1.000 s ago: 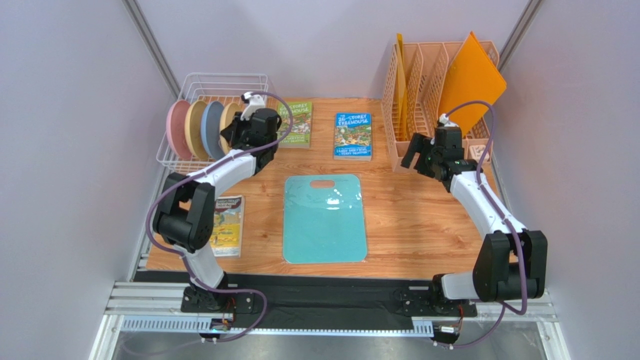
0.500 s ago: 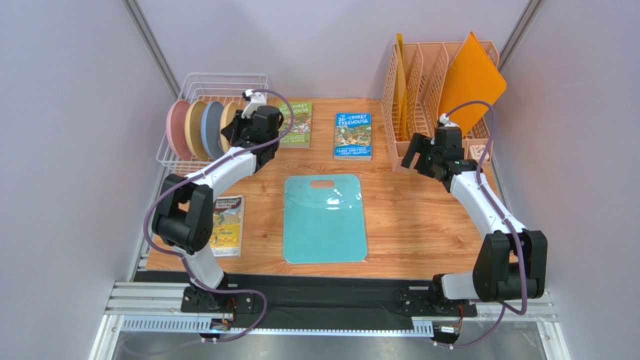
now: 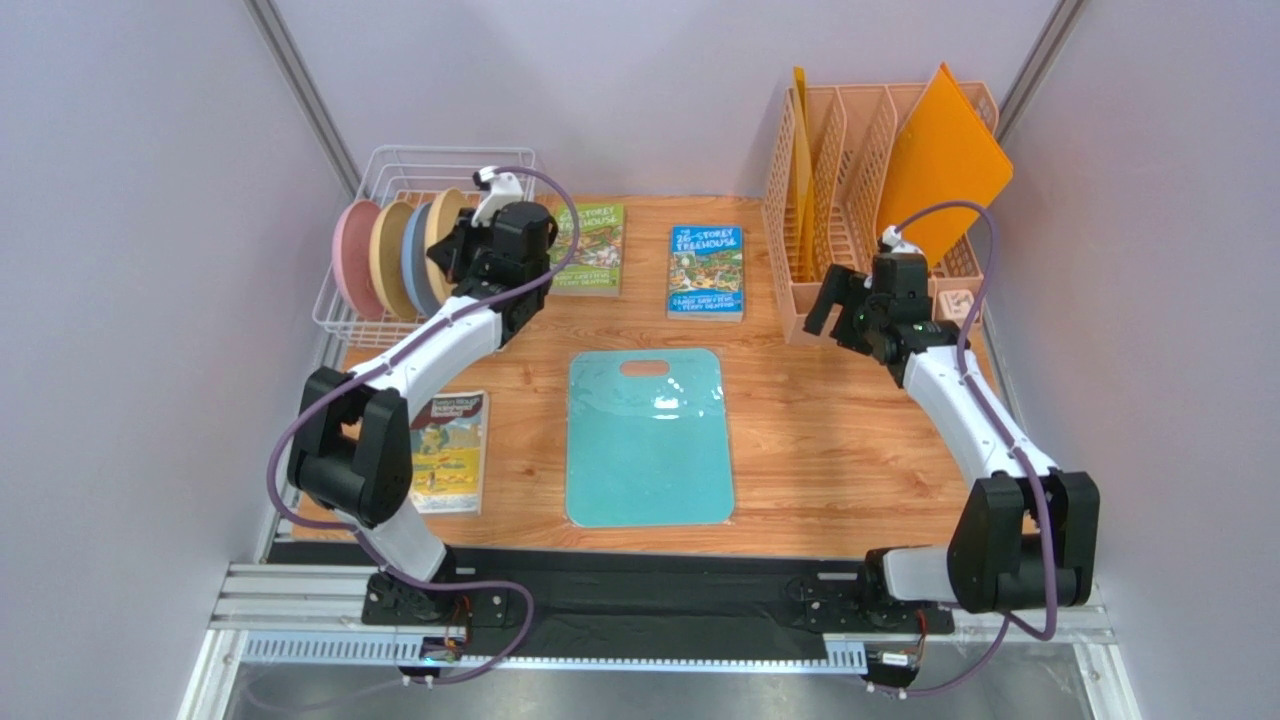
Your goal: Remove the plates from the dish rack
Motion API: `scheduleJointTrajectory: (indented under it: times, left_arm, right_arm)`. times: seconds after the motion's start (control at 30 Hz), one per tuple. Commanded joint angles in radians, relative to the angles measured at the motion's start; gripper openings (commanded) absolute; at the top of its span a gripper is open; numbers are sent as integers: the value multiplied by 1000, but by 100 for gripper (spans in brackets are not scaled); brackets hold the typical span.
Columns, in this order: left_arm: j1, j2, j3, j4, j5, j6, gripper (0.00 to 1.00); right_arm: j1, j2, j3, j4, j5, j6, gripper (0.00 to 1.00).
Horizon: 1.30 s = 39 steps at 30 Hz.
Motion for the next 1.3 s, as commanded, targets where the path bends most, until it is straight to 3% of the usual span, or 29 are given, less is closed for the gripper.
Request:
scheduleJointTrajectory:
  times: [0.0, 0.1, 0.2, 0.23, 0.4, 0.43, 0.63, 0.83, 1.27]
  left_arm:
    - [-10, -93, 57, 86, -35, 56, 0]
    - [-10, -129, 65, 75, -18, 63, 0]
    - [-12, -174, 123, -122, 63, -54, 0]
    - [-13, -186, 167, -274, 104, -158, 0]
    - [-32, -277, 214, -510, 488, -372, 0]
    - [-32, -292, 199, -533, 633, -425, 0]
    - [-33, -366, 91, -511, 1055, -599, 0]
    - [-78, -350, -10, -443, 1123, -657, 0]
    - [-214, -303, -27, -419, 1053, -673, 0]
  right_arm:
    - [1, -49, -5, -8, 5, -7, 94]
    - [1, -63, -4, -9, -36, -7, 94]
    - [1, -83, -8, 4, -99, 2, 93]
    - [1, -100, -17, 15, -119, 6, 94]
    - [4, -156, -79, 121, -292, 77, 92]
    - [9, -176, -90, 139, -320, 88, 92]
    - [61, -245, -133, 208, -369, 153, 92]
    - [127, -273, -159, 239, -362, 190, 90]
    - [346, -126, -38, 98, -33, 123, 76]
